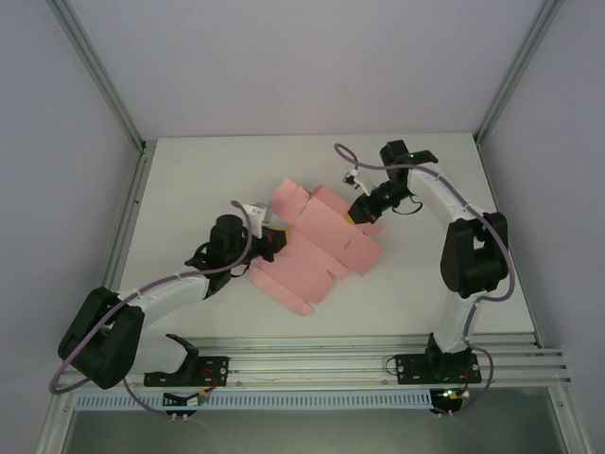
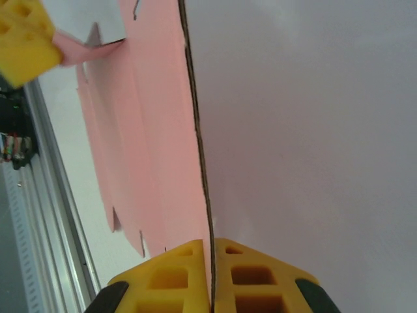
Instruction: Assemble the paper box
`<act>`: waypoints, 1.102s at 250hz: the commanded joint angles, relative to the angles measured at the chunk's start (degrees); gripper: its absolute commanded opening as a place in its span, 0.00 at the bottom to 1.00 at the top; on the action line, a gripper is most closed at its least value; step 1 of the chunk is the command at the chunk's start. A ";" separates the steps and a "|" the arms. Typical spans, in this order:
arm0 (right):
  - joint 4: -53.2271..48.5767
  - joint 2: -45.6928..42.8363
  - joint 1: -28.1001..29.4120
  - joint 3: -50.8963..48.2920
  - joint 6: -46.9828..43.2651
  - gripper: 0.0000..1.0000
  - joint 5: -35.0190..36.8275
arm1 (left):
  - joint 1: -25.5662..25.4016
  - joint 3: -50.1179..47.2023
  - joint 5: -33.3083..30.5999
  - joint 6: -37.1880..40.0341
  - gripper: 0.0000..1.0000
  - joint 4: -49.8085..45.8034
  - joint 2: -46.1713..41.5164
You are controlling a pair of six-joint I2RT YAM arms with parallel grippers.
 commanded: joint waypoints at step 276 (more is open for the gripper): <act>21.16 -11.82 12.37 -9.36 -6.23 0.00 36.23 | -16.95 7.44 -35.21 4.23 1.00 -15.01 -5.81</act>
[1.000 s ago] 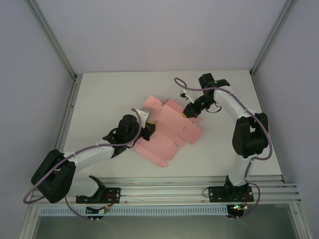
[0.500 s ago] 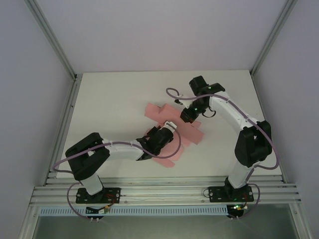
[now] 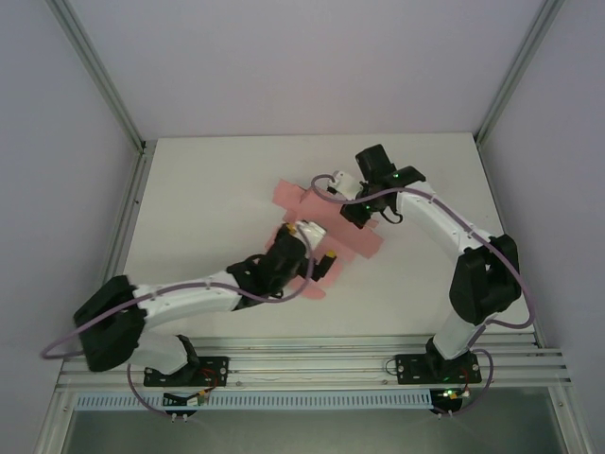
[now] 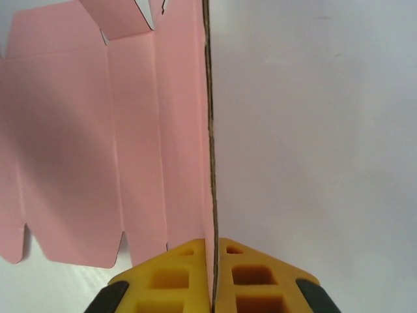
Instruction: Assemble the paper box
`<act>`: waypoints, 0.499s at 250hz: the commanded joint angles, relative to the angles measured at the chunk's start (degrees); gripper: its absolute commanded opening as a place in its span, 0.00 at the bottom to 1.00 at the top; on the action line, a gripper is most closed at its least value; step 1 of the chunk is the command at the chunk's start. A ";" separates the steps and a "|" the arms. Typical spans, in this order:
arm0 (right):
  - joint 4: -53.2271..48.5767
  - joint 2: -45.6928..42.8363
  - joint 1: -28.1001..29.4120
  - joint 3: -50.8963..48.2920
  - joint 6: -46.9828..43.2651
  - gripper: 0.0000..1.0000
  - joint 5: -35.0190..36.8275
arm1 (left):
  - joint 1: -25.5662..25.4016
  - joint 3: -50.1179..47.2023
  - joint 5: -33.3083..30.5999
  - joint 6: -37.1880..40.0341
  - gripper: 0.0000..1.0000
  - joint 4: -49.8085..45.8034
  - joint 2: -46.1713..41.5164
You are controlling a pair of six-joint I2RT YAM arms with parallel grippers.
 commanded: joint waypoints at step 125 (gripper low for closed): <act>26.84 1.54 8.28 -11.44 -31.19 0.00 16.33 | 30.24 -6.67 -0.35 -30.58 1.00 -11.74 -10.20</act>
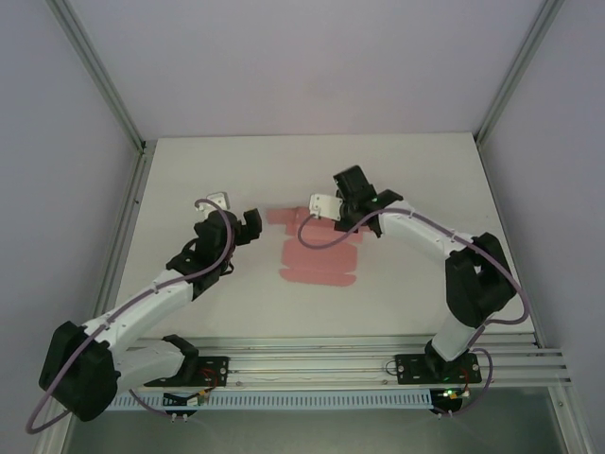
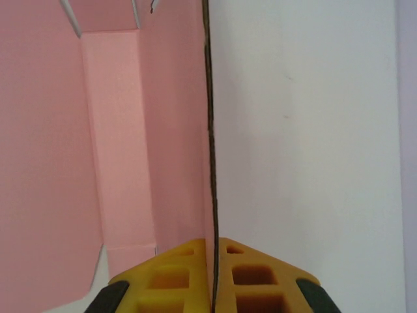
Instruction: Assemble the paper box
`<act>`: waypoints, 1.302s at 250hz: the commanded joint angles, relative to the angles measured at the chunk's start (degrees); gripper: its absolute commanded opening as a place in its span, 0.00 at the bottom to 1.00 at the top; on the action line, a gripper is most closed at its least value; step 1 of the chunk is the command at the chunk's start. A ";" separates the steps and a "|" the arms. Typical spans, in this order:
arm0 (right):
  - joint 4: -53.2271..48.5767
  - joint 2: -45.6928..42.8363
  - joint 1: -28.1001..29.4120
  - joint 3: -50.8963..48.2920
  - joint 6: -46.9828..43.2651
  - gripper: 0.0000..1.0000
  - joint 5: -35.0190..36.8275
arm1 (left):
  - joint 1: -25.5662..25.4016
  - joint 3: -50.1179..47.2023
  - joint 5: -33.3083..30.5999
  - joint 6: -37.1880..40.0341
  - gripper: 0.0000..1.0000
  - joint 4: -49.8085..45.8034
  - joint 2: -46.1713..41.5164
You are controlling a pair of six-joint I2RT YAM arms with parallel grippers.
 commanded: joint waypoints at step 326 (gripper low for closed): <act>64.00 8.69 4.43 -24.64 -17.37 0.00 12.59 | 19.24 12.87 28.29 -7.49 0.83 14.21 36.89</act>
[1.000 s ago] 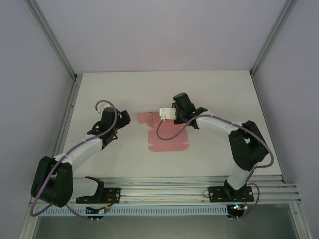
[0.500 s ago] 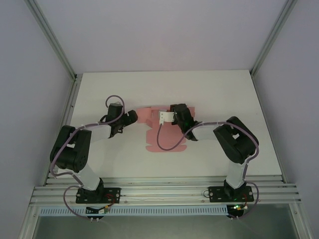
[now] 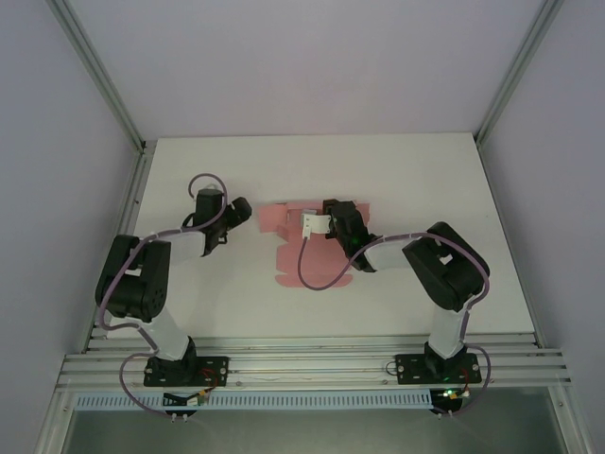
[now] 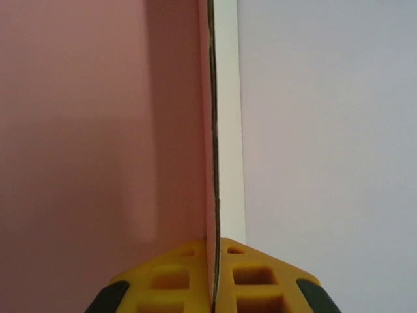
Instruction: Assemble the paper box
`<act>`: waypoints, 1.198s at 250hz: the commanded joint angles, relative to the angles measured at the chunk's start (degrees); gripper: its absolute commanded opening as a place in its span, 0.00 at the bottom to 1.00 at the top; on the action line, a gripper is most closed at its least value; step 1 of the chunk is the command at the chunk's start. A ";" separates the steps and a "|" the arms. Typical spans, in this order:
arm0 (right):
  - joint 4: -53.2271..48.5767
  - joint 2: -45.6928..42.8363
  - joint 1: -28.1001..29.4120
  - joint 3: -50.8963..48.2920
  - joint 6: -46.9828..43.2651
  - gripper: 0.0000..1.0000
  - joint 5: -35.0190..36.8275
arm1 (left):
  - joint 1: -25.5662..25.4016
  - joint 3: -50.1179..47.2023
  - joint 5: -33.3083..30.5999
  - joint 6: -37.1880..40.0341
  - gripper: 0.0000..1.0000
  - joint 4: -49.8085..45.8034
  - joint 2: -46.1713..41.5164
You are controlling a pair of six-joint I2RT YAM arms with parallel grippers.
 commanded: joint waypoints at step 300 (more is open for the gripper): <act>-3.92 -1.90 1.23 -2.17 4.29 0.00 1.74 | -14.11 -4.51 24.50 16.05 0.48 17.61 3.11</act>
